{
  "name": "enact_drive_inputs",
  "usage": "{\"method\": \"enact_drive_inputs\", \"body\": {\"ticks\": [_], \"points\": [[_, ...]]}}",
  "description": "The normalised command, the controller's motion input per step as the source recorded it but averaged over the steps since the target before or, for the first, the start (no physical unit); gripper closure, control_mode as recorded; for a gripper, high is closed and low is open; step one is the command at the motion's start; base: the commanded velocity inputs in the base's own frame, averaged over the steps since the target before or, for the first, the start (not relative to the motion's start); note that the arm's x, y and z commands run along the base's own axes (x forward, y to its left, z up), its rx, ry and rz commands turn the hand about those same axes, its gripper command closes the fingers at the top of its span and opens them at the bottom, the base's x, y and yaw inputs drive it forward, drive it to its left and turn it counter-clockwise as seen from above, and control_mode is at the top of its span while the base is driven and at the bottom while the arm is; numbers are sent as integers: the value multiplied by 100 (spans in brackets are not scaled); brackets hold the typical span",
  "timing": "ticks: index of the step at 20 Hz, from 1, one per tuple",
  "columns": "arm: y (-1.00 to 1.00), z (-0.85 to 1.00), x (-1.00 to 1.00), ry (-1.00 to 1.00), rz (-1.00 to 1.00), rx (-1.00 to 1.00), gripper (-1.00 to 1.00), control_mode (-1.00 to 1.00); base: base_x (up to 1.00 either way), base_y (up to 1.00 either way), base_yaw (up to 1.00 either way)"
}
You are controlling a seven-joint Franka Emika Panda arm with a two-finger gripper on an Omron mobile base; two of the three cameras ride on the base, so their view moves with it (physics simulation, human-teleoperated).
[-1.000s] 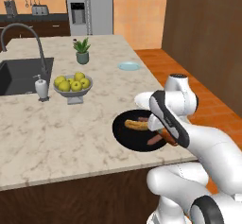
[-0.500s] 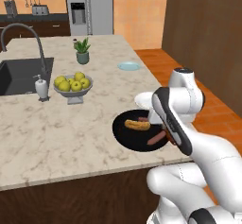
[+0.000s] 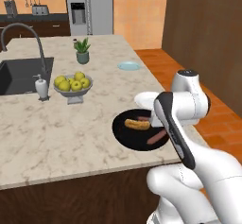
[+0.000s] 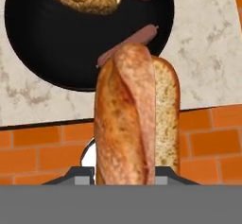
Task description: Place one bun and one sausage from the bowl on each plate.
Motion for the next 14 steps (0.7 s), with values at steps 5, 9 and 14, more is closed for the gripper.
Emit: {"method": "enact_drive_inputs", "body": {"ticks": [5, 9, 14], "points": [[0, 0, 0, 0, 0, 0, 100, 100, -77, -90, -3], [0, 0, 0, 0, 0, 0, 100, 100, -21, -100, 7], [0, 0, 0, 0, 0, 0, 100, 100, 0, -100, 49]]}}
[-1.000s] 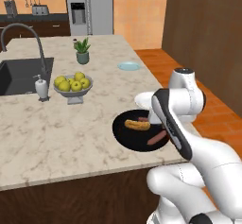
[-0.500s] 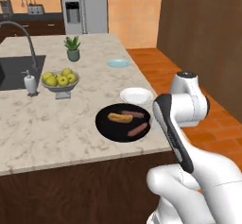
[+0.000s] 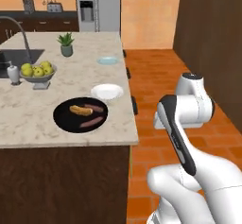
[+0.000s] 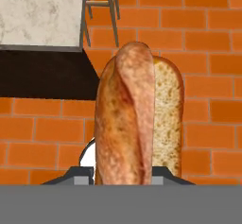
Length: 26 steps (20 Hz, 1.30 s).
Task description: Place one bun and one sausage from the bowl on each plate.
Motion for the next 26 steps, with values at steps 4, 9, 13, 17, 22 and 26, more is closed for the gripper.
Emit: {"method": "enact_drive_inputs", "body": {"ticks": [4, 9, 13, 17, 22, 26], "points": [[0, 0, 0, 0, 0, 0, 100, 100, -1, -100, 69], [0, 0, 0, 0, 0, 0, 100, 100, -2, -97, 73], [0, 0, 0, 0, 0, 0, 100, 100, 0, -100, 70], [0, 0, 0, 0, 0, 0, 100, 100, 0, -100, 69], [0, 0, 0, 0, 0, 0, 100, 100, 1, -100, 62], [0, 0, 0, 0, 0, 0, 100, 100, 13, -100, 57]]}}
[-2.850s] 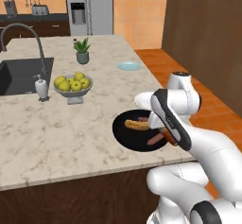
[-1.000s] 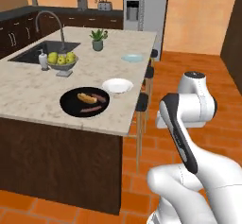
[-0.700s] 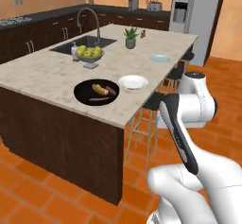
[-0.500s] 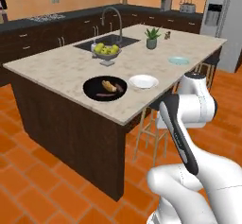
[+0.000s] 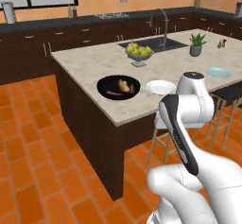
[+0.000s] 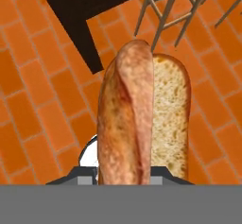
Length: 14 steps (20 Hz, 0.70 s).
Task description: Place one bun and one sausage from the bowl on each plate.
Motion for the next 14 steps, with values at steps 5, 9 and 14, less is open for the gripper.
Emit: {"method": "enact_drive_inputs", "body": {"ticks": [5, 9, 14], "points": [[0, 0, 0, 0, 0, 0, 100, 100, 19, -100, 55], [0, 0, 0, 0, 0, 0, 100, 100, 35, -100, 40], [0, 0, 0, 0, 0, 0, 100, 100, 63, -81, 24]]}}
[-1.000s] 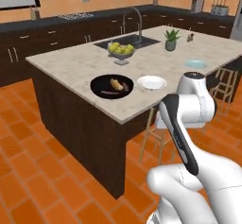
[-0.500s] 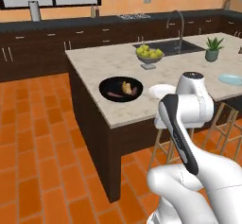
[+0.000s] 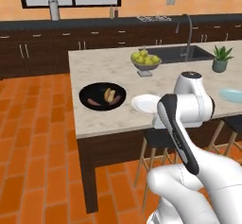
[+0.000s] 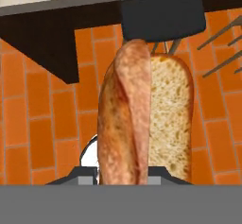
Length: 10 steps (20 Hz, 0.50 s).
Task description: Place one bun and one sausage from the bowl on each plate.
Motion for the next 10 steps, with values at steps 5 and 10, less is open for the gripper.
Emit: {"method": "enact_drive_inputs", "body": {"ticks": [5, 10], "points": [[0, 0, 0, 0, 0, 0, 100, 100, 82, -18, 4], [0, 0, 0, 0, 0, 0, 100, 100, 51, 12, -10]]}}
